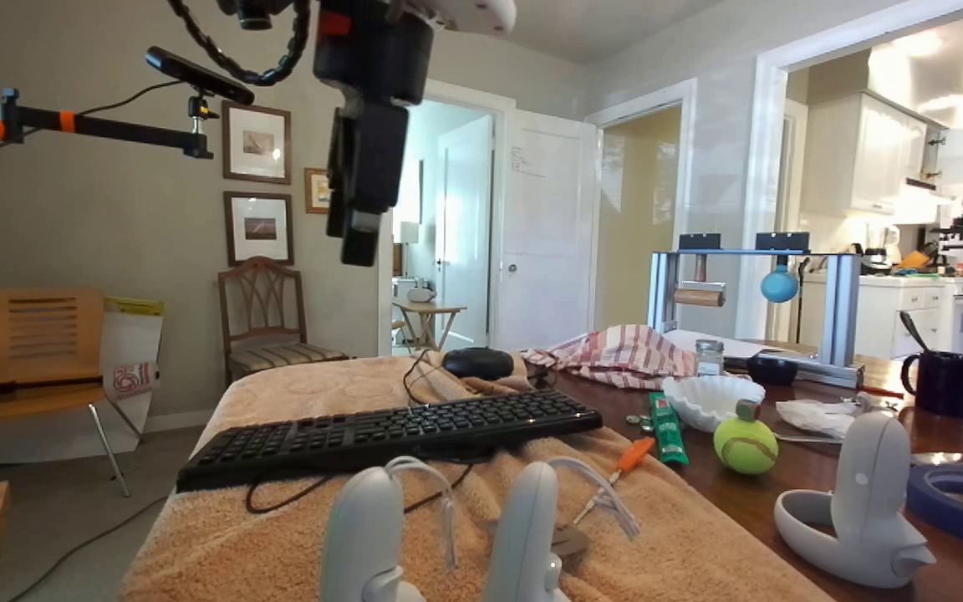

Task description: Use the spatula to lift one of the white items on the table

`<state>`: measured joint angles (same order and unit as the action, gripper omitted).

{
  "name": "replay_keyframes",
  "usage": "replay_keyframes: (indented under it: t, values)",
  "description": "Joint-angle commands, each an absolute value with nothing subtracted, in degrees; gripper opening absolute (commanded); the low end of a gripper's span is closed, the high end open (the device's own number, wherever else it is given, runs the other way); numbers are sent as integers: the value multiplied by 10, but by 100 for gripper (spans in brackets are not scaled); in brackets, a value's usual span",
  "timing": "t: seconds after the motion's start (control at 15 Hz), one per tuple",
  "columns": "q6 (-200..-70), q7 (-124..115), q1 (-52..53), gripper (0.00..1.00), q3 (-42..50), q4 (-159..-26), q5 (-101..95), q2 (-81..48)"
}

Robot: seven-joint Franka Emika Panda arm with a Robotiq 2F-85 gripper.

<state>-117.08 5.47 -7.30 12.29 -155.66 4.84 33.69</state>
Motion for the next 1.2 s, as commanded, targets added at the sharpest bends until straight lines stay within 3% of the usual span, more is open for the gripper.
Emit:
replay_keyframes:
  t: [0.0, 0.13, 0.4, 0.8, 0.87, 1.13]
  values:
    - [-1221, 202, -72, 100, 197, -1515, 40, 257]
    - [-1242, 292, -49, 100, 251, -1490, 61, 225]
    - [-1270, 429, -51, 100, 270, -1430, 98, 145]
    - [-1255, 381, -78, 100, 210, -1320, 91, 1]
    - [-1264, 419, -89, 100, 210, -1370, 96, 67]
    - [-1264, 388, -95, 100, 188, -1329, 92, 6]
